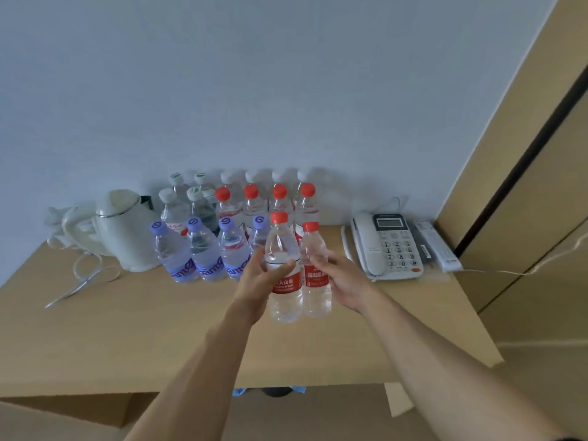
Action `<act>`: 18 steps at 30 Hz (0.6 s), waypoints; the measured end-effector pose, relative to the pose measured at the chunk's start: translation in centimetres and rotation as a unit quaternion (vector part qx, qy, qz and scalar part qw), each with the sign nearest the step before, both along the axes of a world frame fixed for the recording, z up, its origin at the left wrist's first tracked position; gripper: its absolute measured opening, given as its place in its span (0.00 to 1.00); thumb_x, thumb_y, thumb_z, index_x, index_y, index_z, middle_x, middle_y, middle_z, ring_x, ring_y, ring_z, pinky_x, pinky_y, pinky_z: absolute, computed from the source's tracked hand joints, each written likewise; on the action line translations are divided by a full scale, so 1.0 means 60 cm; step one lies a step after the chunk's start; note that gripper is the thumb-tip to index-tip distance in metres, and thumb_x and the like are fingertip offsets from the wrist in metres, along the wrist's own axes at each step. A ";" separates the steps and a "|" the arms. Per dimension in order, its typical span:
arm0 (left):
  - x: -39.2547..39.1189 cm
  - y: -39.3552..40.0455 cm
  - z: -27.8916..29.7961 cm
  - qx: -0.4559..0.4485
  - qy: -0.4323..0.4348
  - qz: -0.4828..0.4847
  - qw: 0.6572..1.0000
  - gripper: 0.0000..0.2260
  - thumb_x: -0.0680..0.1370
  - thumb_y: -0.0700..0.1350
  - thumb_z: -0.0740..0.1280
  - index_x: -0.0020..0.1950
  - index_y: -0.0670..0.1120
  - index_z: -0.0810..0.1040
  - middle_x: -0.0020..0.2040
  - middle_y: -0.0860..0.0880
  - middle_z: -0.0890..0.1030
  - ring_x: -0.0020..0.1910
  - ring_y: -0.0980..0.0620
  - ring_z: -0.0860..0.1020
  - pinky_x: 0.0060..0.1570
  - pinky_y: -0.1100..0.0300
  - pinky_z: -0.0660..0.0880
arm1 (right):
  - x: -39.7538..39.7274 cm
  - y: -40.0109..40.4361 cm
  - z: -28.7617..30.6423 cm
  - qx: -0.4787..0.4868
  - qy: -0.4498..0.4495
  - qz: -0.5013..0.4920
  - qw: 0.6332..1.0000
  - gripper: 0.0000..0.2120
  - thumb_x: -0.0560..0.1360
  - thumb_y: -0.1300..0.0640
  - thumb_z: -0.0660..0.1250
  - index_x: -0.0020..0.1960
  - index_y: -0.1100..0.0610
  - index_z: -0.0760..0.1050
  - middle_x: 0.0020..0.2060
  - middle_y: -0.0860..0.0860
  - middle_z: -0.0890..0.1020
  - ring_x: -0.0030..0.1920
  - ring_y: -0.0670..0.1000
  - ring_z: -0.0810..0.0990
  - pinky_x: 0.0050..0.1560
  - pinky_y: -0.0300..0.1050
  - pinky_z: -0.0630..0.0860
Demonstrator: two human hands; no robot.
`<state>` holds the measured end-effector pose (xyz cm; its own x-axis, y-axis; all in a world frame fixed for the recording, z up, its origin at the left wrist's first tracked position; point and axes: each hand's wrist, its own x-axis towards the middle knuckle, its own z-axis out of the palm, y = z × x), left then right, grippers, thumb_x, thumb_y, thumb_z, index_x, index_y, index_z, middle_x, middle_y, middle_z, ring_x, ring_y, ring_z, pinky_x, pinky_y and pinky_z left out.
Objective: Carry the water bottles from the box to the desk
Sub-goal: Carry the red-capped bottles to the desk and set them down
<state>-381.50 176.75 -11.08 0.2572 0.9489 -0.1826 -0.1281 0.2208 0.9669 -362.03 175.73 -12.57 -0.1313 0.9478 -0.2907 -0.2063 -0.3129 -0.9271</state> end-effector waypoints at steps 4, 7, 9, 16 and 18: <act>0.002 0.015 -0.025 0.034 0.041 -0.008 0.999 0.29 0.67 0.45 0.78 0.67 0.46 0.76 0.57 0.46 0.85 0.58 0.47 0.83 0.58 0.51 0.78 | 0.013 -0.010 -0.011 0.016 -0.069 -0.052 0.996 0.24 0.68 0.52 0.78 0.62 0.53 0.78 0.56 0.51 0.85 0.60 0.49 0.83 0.59 0.44 0.76; 0.003 0.026 -0.045 0.049 0.094 -0.027 0.994 0.28 0.67 0.45 0.79 0.65 0.52 0.77 0.55 0.49 0.85 0.56 0.50 0.83 0.55 0.54 0.78 | 0.024 -0.013 -0.020 0.026 -0.100 -0.054 0.993 0.25 0.69 0.58 0.80 0.63 0.52 0.76 0.57 0.49 0.85 0.60 0.46 0.82 0.56 0.36 0.76; 0.005 0.035 -0.056 0.054 0.132 -0.035 0.989 0.26 0.68 0.43 0.80 0.63 0.55 0.77 0.54 0.51 0.85 0.55 0.51 0.83 0.54 0.55 0.78 | 0.032 -0.010 -0.024 0.028 -0.127 -0.050 0.990 0.25 0.70 0.62 0.79 0.64 0.50 0.75 0.56 0.47 0.85 0.59 0.45 0.82 0.57 0.37 0.76; 0.022 0.049 -0.077 0.098 0.229 -0.023 0.968 0.26 0.67 0.39 0.81 0.61 0.53 0.76 0.51 0.55 0.84 0.48 0.64 0.81 0.47 0.63 0.76 | 0.051 0.010 -0.037 0.042 -0.240 -0.024 0.970 0.29 0.69 0.62 0.80 0.66 0.53 0.74 0.58 0.51 0.83 0.62 0.50 0.79 0.66 0.52 0.74; 0.025 0.052 -0.080 0.101 0.236 -0.017 0.966 0.26 0.68 0.39 0.81 0.60 0.54 0.75 0.51 0.56 0.84 0.49 0.64 0.81 0.47 0.64 0.76 | 0.052 0.019 -0.038 0.051 -0.273 -0.019 0.961 0.27 0.69 0.61 0.80 0.65 0.51 0.75 0.58 0.50 0.82 0.62 0.51 0.79 0.67 0.56 0.74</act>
